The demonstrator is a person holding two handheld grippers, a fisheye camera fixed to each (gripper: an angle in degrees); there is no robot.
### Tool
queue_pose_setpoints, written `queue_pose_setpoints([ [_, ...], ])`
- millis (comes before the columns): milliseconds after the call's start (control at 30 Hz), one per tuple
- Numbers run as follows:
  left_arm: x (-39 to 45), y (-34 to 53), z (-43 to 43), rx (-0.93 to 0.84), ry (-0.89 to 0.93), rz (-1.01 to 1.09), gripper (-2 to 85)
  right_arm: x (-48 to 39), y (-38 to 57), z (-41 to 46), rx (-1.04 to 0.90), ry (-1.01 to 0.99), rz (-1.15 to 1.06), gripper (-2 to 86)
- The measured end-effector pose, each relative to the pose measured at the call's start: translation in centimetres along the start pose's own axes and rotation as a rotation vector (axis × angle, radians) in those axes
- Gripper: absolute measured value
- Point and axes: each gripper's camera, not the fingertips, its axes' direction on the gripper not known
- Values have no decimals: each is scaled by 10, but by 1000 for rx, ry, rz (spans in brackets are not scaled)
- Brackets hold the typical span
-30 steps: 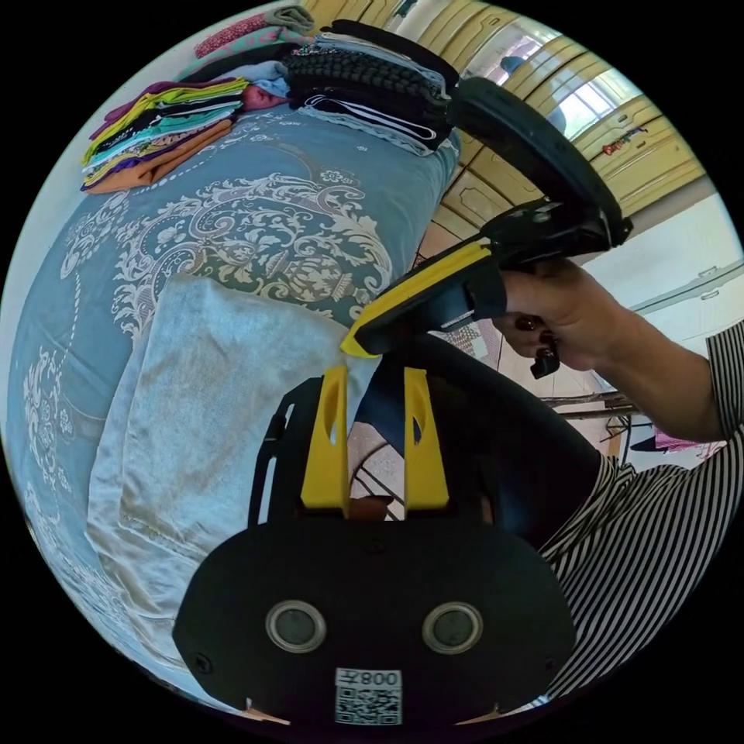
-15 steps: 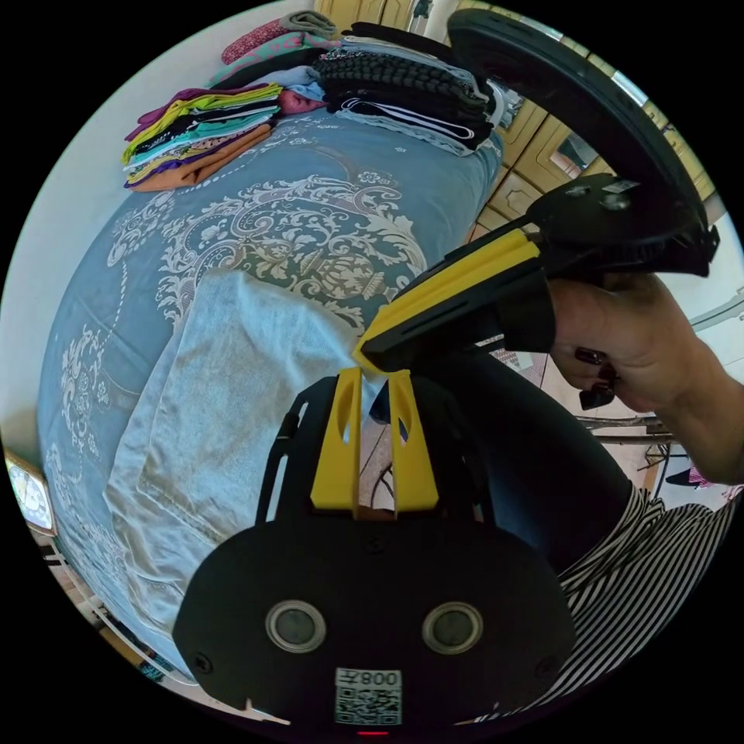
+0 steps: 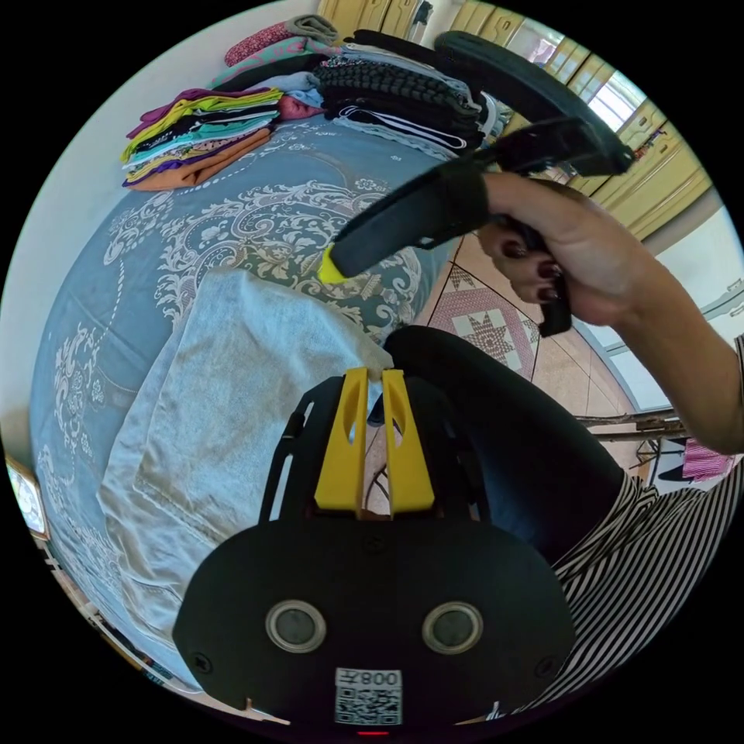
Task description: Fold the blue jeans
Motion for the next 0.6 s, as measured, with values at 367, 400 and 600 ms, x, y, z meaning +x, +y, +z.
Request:
queue_pose_setpoints([
  [367, 6, 8, -20, 12, 9, 7, 31, -19, -88, 62, -68, 71, -52, 93],
  [400, 6, 8, -21, 12, 10, 7, 31, -22, -94, 66, -69, 78, -59, 93],
  [600, 5, 17, -30, 14, 15, 11, 28, -37, -122, 89, -89, 73, -79, 87],
])
